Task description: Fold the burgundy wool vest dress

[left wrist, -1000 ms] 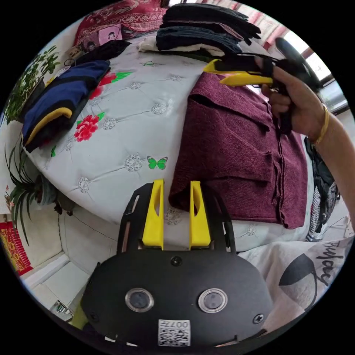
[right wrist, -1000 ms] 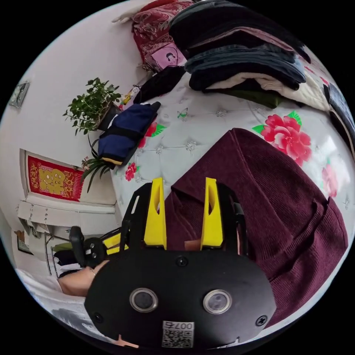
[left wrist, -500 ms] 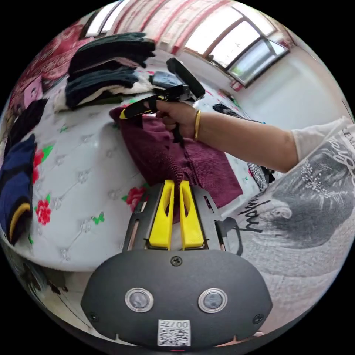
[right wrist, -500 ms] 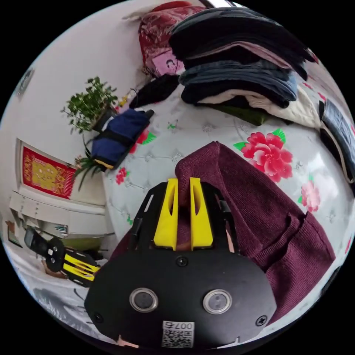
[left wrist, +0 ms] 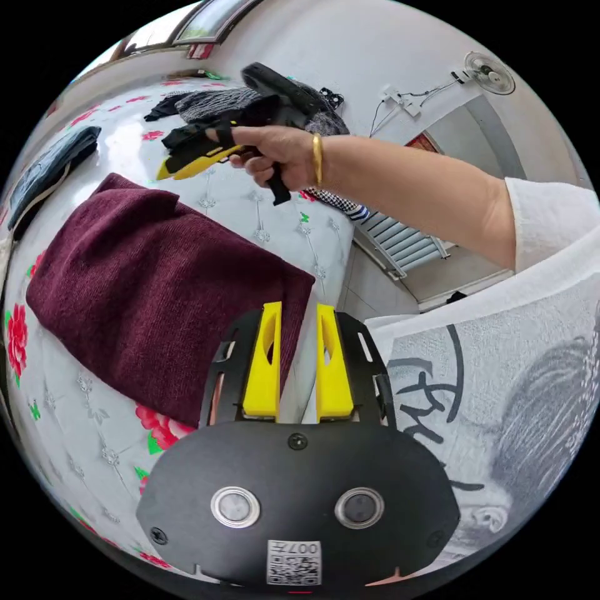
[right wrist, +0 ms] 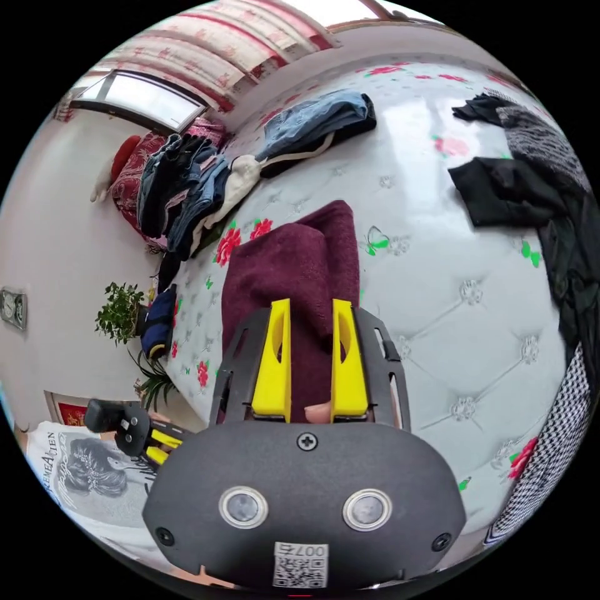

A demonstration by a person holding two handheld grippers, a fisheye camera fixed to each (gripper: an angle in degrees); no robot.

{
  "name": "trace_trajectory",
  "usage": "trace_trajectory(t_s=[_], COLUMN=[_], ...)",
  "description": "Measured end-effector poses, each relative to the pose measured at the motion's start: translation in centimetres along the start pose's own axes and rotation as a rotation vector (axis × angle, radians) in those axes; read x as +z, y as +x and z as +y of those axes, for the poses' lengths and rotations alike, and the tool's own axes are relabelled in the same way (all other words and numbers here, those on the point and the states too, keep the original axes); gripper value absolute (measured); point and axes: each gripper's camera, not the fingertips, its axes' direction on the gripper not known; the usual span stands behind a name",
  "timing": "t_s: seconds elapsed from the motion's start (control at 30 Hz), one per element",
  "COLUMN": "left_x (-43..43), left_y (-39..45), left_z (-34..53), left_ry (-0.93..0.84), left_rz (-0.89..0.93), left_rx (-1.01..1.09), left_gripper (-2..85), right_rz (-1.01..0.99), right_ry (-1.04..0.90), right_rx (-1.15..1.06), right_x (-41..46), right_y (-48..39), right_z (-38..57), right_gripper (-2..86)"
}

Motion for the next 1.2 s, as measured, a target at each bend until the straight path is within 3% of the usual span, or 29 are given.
trace_trajectory(t_s=[0.27,0.47,0.53,0.6,0.63,0.97,1.1,1.2], left_x=[-3.4,1.0,2.1,2.1,1.9,-5.5,-11.0,-16.4], left_y=[-8.5,-9.6,-9.8,-10.2,-10.3,-9.4,-13.2,-20.4], left_z=[11.8,11.2,10.3,9.8,9.9,13.9,12.5,10.4], left_ry=[0.104,0.015,-0.022,-0.058,-0.053,0.189,0.373,0.605], left_rz=[-0.05,0.024,-0.041,-0.091,-0.073,0.274,0.343,0.333], left_rx=[-0.527,-0.574,-0.587,-0.576,-0.571,-0.519,-0.509,-0.653], left_gripper=[11.0,13.0,12.4,5.0,4.8,3.9,4.0,4.9], right_rz=[-0.153,-0.123,-0.094,-0.001,-0.05,-0.504,-0.803,-0.834], right_ry=[-0.049,-0.196,-0.258,-0.274,-0.287,-0.295,-0.161,-0.036], right_rx=[0.06,0.047,0.043,-0.004,-0.035,0.056,0.119,0.088], right_x=[-5.0,-3.7,-2.4,-2.9,-3.6,-12.6,-16.6,-18.7], right_y=[5.7,7.2,6.7,6.3,6.2,10.0,10.8,9.4], right_z=[14.7,18.2,17.4,16.8,16.6,19.8,14.6,7.3], right_gripper=[11.4,10.6,8.9,7.0,5.8,1.9,2.8,5.1])
